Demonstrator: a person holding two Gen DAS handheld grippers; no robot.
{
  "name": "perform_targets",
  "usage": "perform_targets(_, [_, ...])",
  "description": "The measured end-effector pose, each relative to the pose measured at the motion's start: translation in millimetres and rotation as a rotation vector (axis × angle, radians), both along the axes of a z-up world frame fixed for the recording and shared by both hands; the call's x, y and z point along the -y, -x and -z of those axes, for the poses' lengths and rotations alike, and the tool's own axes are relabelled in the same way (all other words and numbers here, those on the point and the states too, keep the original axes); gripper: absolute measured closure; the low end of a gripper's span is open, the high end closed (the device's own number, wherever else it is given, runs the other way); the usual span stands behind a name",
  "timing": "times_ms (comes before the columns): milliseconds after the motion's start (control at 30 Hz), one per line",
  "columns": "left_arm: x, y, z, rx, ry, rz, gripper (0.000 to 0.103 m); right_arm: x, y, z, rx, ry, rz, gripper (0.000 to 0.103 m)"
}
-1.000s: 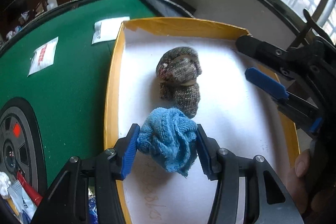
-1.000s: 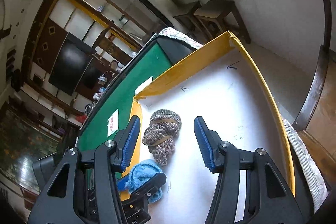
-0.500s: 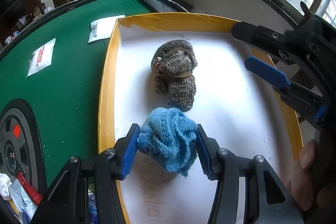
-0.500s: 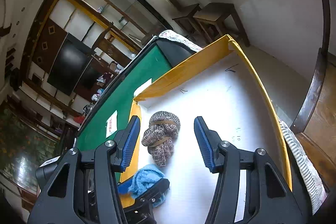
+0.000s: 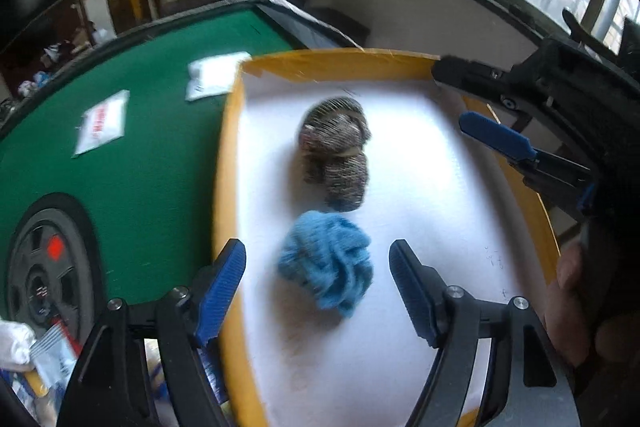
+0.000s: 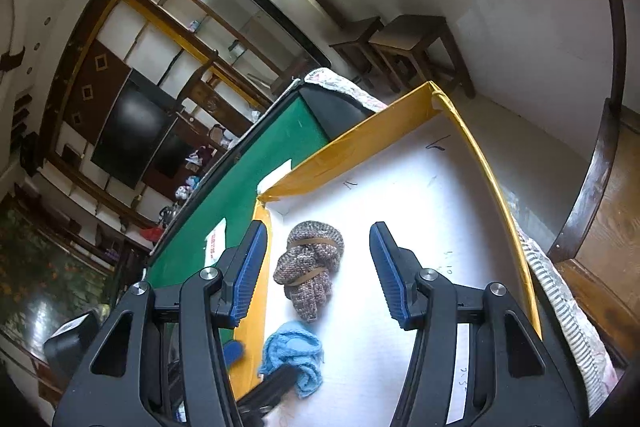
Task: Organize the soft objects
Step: 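Withdraw both open tools from the box back toward the pile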
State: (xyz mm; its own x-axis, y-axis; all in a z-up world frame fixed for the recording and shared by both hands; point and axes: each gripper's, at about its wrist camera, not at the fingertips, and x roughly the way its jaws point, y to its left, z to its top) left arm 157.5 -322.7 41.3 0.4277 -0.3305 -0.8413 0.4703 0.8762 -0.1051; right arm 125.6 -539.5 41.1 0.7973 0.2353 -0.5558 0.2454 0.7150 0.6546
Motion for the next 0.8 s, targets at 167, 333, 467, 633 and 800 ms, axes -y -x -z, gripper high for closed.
perform_targets(167, [-35,35,-24,0.112,-0.002,-0.051,0.028,-6,1,-5,0.023,0.001,-0.027,0.049])
perform_targets(333, [-91,74,-54,0.194,0.049,-0.098,0.029,-23,4,-15,0.046,0.027,-0.069,0.049])
perform_targets(467, [-146,98,-70,0.219,0.121,-0.155,0.029,-56,11,-29,0.087,0.086,-0.148,0.049])
perform_targets(633, [-232,125,-74,0.225,0.149,-0.307,0.029,-109,18,-34,0.120,0.152,-0.287,0.050])
perform_targets(800, [-327,136,-48,0.150,0.086,-0.571,0.029,-156,32,-36,0.161,0.212,-0.414,0.050])
